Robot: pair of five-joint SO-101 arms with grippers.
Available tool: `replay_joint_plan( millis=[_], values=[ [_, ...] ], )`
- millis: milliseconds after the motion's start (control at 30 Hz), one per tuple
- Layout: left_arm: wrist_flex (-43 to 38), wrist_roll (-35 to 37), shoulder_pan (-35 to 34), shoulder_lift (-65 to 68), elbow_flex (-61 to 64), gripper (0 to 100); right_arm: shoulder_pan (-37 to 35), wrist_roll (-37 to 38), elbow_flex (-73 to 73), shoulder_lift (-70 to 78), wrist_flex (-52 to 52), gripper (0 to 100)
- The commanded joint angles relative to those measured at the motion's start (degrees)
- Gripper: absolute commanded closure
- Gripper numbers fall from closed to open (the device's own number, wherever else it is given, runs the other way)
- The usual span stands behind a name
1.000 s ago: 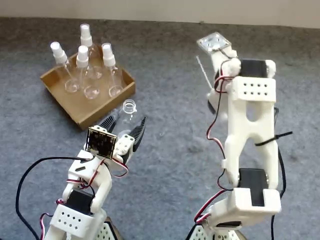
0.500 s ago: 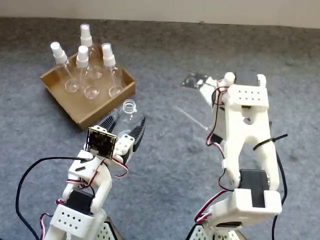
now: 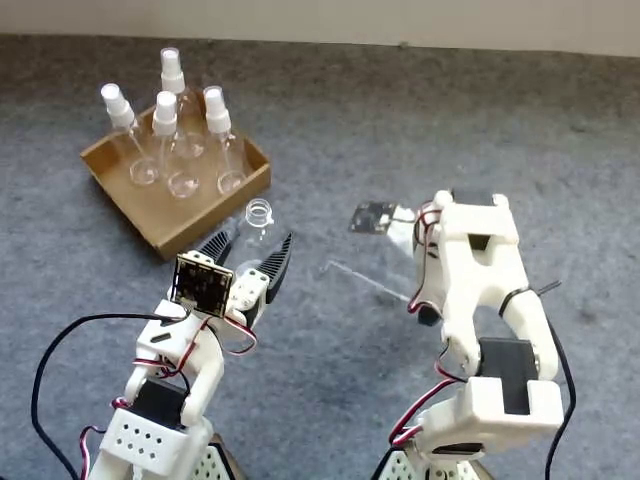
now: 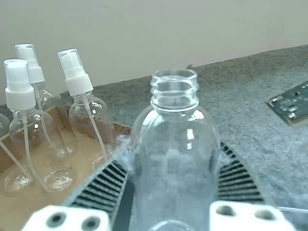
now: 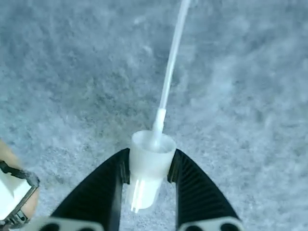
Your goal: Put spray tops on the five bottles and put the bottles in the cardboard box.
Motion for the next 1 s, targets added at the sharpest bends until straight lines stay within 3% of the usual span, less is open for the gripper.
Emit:
replay_joint_plan(
  millis=[0,200,533,667,967],
  values=[
    [-1.58,0.44,-0.22,-1.01,1.45,94,0.66,1.76,-0.22,-3.12,-0.92,90.8],
    [-1.58,0.44,-0.22,-1.01,1.45,94,0.48,1.93,-0.13,-3.12,-0.92,79.3],
    [-1.58,0.44,-0.22,-1.01,1.45,94,0.57,-1.41,-0.66,-3.56,0.57,78.6],
    [-1.58,0.44,-0.22,-1.01,1.45,94,0.48,-13.89,-4.0,-3.56,1.19,78.6],
    [-1.58,0.44,-0.22,-1.01,1.45,94,0.48,-65.58,-14.02,-3.56,1.27,78.6]
  ],
)
